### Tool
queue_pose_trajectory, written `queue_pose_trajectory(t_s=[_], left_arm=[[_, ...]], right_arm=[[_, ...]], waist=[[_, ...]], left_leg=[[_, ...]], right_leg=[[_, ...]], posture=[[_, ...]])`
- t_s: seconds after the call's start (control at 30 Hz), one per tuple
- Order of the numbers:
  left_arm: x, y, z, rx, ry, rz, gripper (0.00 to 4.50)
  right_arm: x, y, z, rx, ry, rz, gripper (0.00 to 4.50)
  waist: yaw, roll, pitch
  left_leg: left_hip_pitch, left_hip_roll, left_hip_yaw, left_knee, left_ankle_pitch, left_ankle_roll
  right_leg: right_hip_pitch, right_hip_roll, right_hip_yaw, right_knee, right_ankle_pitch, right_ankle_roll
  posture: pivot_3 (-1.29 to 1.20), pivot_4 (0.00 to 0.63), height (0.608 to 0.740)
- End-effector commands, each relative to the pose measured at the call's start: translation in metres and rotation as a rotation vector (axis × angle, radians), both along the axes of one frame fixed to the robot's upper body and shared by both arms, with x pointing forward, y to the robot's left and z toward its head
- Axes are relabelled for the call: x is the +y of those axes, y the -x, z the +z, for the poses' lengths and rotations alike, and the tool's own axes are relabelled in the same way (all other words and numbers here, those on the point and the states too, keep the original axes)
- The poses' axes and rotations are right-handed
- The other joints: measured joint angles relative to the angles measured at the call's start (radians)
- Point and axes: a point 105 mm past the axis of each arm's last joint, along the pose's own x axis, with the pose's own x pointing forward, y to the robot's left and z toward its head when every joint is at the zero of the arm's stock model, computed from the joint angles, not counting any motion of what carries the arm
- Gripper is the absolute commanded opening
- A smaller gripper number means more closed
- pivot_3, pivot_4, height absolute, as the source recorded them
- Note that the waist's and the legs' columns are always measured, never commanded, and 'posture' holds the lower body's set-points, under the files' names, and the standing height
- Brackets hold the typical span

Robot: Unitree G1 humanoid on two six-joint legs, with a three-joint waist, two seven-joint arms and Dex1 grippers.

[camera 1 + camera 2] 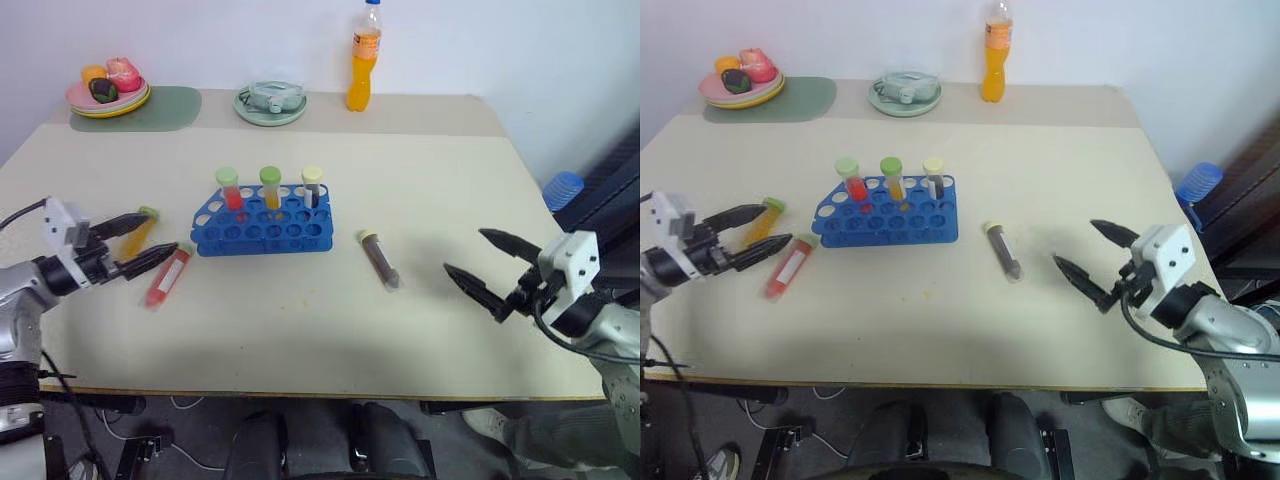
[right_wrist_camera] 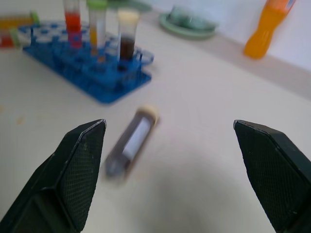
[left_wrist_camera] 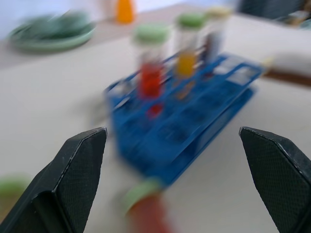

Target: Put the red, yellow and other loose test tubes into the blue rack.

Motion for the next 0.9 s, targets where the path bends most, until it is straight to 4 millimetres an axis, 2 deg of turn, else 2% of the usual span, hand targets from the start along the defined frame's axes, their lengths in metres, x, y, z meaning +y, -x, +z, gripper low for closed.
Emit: queue_pose_trajectory(t_s=[0.03,0.17,0.23,0.43,0.6,0.67,0.87,0.9], left_arm=[[-0.034,0.004,0.013,-0.042,0.0,-0.122,4.48],[-0.058,0.006,0.014,-0.037,0.007,-0.204,4.48],[-0.07,0.004,0.014,-0.046,0.002,-0.252,4.48],[-0.084,-0.002,-0.001,-0.026,-0.062,-0.331,4.48],[-0.096,0.004,-0.01,0.018,-0.063,-0.427,4.48],[-0.098,0.013,-0.016,0.041,-0.071,-0.503,4.48],[-0.102,0.018,-0.023,0.067,-0.096,-0.546,4.48],[-0.102,0.017,-0.024,0.063,-0.103,-0.544,4.48]], right_arm=[[0.001,-0.011,0.01,0.04,0.027,-0.1,4.31],[0.004,-0.023,0.006,0.209,0.067,-0.184,4.31],[0.016,-0.031,0.003,0.351,0.043,-0.147,4.31],[0.041,-0.052,-0.002,0.574,0.009,-0.175,4.31],[0.064,-0.068,-0.004,0.658,-0.023,-0.161,4.31],[0.073,-0.073,-0.01,0.68,-0.001,-0.165,4.31],[0.082,-0.082,-0.021,0.732,0.019,-0.189,4.31],[0.083,-0.084,-0.023,0.742,0.031,-0.198,4.31]], waist=[[0.0,0.0,0.0],[-0.003,0.0,0.0],[-0.005,0.0,0.0],[-0.002,0.001,0.0],[-0.001,0.001,0.0],[0.0,0.001,0.0],[-0.003,0.001,0.0],[-0.003,0.001,0.0]], left_leg=[[0.0,0.0,0.0,0.0,0.0,0.0],[0.0,0.0,0.0,0.0,0.0,0.0],[0.0,0.0,0.0,0.0,0.0,0.0],[-0.001,0.0,0.0,0.0,0.0,0.0],[-0.005,0.0,0.0,0.001,0.0,0.0],[-0.007,0.0,0.0,0.001,0.0,0.0],[-0.014,0.0,0.0,0.002,0.001,-0.001],[-0.015,0.0,0.0,0.002,0.004,-0.006]], right_leg=[[0.0,0.0,0.0,0.0,0.0,0.0],[0.0,0.0,0.0,0.0,0.0,0.0],[-0.001,0.0,0.0,0.001,0.0,0.0],[-0.001,0.0,0.0,0.0,0.0,-0.001],[-0.005,0.0,0.0,0.0,0.001,0.0],[-0.006,0.0,0.0,0.0,0.001,0.0],[-0.013,0.0,0.0,0.001,0.001,0.0],[-0.013,0.0,0.0,0.001,0.001,0.0]], posture=[[0.0,0.15,0.74],[0.0,0.15,0.74],[0.0,0.15,0.74],[0.0,0.15,0.74],[0.0,0.15,0.74],[0.0,0.15,0.74],[0.0,0.15,0.74],[0.0,0.15,0.74]])
